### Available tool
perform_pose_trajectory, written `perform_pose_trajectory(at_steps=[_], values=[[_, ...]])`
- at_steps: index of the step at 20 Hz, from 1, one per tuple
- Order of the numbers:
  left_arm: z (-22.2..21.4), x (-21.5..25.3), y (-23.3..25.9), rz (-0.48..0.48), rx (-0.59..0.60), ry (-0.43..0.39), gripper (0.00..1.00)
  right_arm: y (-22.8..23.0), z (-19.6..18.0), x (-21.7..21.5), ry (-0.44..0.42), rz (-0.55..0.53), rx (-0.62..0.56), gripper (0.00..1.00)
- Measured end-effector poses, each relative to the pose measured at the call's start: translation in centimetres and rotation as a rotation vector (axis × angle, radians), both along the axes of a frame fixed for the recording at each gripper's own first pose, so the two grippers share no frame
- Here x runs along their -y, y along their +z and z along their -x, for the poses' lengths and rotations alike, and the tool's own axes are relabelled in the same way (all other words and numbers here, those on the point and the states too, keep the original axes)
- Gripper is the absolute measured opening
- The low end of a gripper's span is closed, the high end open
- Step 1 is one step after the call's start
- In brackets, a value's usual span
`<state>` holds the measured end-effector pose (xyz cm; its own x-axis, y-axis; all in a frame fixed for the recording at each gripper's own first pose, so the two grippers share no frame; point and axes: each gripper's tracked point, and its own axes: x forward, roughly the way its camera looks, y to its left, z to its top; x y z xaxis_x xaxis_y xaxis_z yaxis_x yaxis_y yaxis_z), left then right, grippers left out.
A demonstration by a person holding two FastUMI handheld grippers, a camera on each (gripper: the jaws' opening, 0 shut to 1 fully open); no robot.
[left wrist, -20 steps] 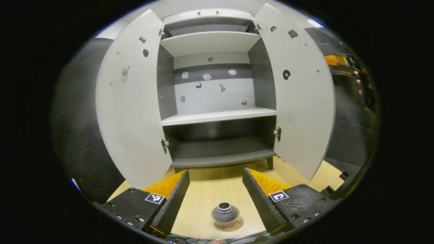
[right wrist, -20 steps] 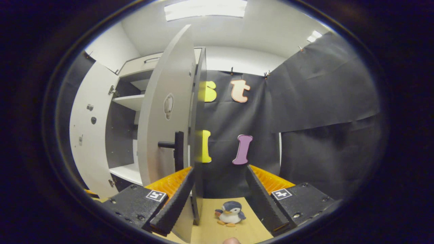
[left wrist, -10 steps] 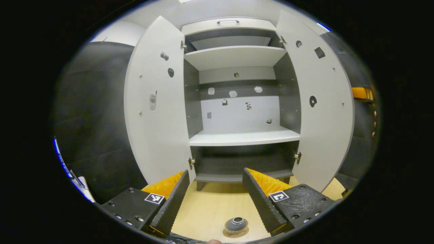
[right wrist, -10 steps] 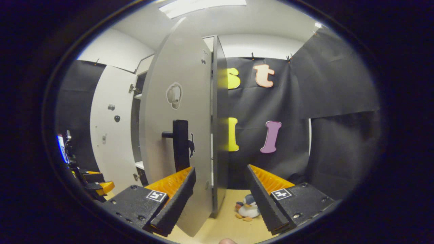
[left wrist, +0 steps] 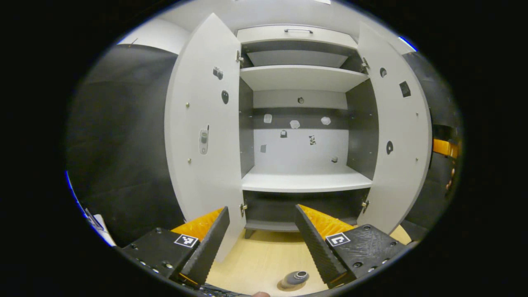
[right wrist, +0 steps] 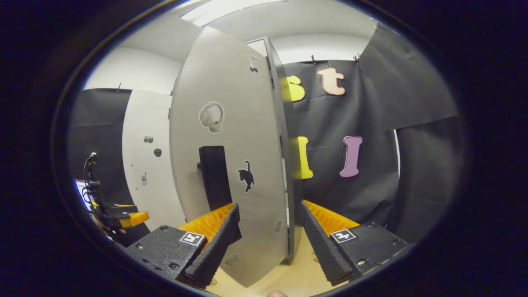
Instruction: Grasp the bottle in the cabinet with the left hand and place it on the coaster, then close the right door with the right hand and the left door with the left hand.
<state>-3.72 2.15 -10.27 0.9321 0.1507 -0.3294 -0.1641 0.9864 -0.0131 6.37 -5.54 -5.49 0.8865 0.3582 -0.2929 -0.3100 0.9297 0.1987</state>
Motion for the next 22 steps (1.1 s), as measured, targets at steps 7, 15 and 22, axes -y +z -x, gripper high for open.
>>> perform_pose_trajectory(at_steps=[7,15,22], values=[[0.1,-3.9,2.0,0.032,-0.007,0.021,0.96,-0.5,-0.3,-5.2,0.062,-0.003,-0.014,0.92],[1.7,-10.5,5.3,-0.019,0.045,0.134,0.96,-2.3,-2.4,-11.5,0.101,0.095,-0.041,0.97],[2.7,-15.9,7.8,-0.043,0.093,0.215,0.98,-2.4,-3.2,-14.5,0.1,0.117,-0.036,0.97]])
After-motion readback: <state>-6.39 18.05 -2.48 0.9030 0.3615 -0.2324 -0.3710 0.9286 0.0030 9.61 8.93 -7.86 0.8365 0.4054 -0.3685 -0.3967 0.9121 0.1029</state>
